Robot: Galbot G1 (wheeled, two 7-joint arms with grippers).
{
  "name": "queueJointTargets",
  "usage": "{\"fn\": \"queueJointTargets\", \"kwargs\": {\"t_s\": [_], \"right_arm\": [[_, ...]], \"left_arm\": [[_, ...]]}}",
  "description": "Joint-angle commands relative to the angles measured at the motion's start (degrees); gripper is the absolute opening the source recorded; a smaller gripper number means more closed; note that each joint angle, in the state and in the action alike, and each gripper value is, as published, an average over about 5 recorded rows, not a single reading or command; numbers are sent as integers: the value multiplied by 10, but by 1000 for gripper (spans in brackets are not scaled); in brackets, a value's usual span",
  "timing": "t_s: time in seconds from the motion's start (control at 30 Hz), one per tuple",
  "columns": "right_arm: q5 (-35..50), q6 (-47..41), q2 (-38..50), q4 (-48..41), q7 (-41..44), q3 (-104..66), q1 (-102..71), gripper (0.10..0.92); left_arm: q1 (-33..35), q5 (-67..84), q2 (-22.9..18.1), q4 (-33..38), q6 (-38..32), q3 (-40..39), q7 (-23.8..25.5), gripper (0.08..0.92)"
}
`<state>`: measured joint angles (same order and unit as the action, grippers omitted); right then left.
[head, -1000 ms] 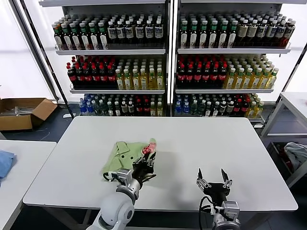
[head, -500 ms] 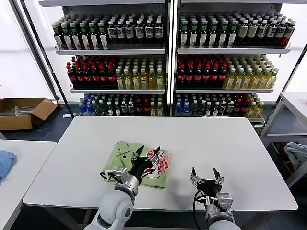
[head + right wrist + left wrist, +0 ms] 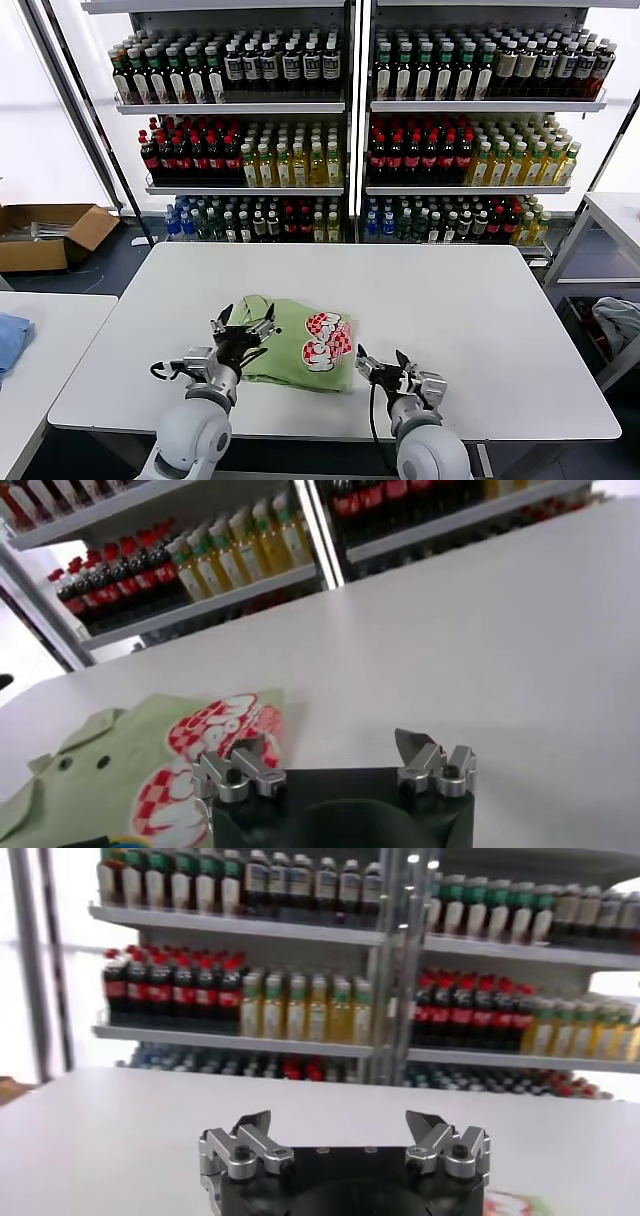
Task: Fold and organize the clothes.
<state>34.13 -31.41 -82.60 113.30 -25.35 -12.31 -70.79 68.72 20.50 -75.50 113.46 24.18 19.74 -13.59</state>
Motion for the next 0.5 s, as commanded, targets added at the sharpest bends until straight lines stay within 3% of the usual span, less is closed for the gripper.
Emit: {"fn": "queueJointTargets", "kwargs": {"t_s": [0.03,0.5], "right_arm": [[64,-18,-18,-51,-38,36,52,822],[56,-18,-14,-78,-42,58,67,731]], "left_arm": [[19,-11,11,9,8,40,-8,823],[18,0,8,0,18,43,-15,823]]}}
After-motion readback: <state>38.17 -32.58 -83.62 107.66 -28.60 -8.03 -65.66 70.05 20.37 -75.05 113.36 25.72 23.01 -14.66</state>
